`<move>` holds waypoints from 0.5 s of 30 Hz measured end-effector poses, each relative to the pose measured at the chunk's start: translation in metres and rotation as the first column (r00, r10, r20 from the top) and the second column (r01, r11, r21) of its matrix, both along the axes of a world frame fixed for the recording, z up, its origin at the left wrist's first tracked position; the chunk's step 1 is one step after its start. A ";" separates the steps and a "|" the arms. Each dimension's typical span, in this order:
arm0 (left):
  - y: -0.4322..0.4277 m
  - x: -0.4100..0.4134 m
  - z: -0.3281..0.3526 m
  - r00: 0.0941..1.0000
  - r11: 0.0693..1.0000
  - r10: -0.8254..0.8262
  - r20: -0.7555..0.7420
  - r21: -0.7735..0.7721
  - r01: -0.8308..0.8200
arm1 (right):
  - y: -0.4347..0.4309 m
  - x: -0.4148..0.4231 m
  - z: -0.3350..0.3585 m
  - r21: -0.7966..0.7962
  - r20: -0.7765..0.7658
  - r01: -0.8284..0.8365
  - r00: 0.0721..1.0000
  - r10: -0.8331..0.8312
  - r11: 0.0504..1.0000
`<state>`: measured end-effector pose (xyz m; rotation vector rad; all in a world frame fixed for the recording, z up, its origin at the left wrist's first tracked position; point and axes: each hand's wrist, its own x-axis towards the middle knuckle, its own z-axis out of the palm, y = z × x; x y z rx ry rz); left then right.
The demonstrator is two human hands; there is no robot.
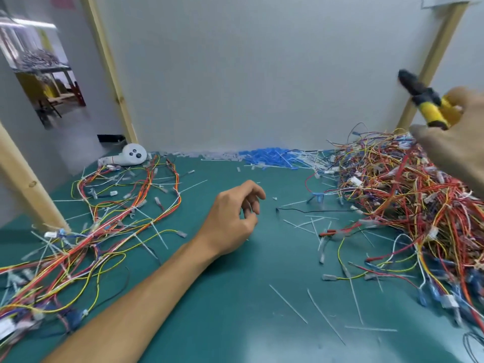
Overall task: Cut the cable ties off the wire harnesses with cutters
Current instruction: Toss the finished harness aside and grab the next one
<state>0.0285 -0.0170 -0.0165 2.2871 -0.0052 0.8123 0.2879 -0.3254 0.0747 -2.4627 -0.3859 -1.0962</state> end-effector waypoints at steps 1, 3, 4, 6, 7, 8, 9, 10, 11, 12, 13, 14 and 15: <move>0.001 0.000 0.000 1.000 1.000 0.015 -0.004 0.006 -0.015 | 0.000 -0.012 0.010 -0.097 -0.030 0.017 0.999 -0.020 0.995; 0.003 -0.001 0.001 0.996 0.995 0.086 -0.034 0.042 -0.085 | 0.014 -0.041 0.021 -0.139 0.056 -0.047 0.997 0.056 0.989; 0.005 -0.001 0.001 0.986 0.985 0.157 -0.058 0.082 -0.152 | 0.025 -0.056 0.024 -0.134 0.104 -0.105 0.987 0.119 0.985; 0.011 -0.003 0.003 0.924 0.908 0.367 -0.107 0.259 -0.330 | 0.046 -0.096 0.023 -0.077 0.053 -0.291 0.954 0.295 0.954; 0.015 -0.004 0.005 0.867 0.832 0.481 -0.126 0.379 -0.406 | 0.057 -0.113 0.020 -0.048 -0.002 -0.347 0.938 0.347 0.937; 0.020 -0.004 0.007 0.796 0.742 0.589 -0.139 0.484 -0.464 | 0.069 -0.128 0.015 -0.021 -0.044 -0.387 0.921 0.386 0.922; 0.026 -0.006 0.009 0.719 0.659 0.679 -0.149 0.556 -0.507 | 0.080 -0.140 0.007 -0.020 -0.089 -0.431 0.899 0.428 0.902; 0.032 -0.008 0.009 0.645 0.593 0.747 -0.161 0.600 -0.537 | 0.089 -0.150 -0.002 -0.036 -0.145 -0.464 0.879 0.455 0.885; 0.040 -0.010 0.010 0.575 0.545 0.797 -0.182 0.626 -0.558 | 0.096 -0.157 -0.013 -0.048 -0.205 -0.494 0.856 0.475 0.868; 0.047 -0.012 0.010 0.512 0.516 0.831 -0.217 0.643 -0.566 | 0.103 -0.162 -0.023 -0.058 -0.258 -0.508 0.839 0.479 0.859; 0.054 -0.014 0.009 0.456 0.503 0.851 -0.261 0.655 -0.564 | 0.107 -0.165 -0.035 -0.074 -0.294 -0.511 0.832 0.471 0.856; 0.060 -0.016 0.008 0.413 0.504 0.857 -0.307 0.662 -0.555 | 0.111 -0.166 -0.048 -0.081 -0.315 -0.516 0.825 0.469 0.853; 0.064 -0.017 0.006 0.393 0.520 0.851 -0.348 0.655 -0.548 | 0.114 -0.166 -0.059 -0.067 -0.330 -0.529 0.812 0.481 0.846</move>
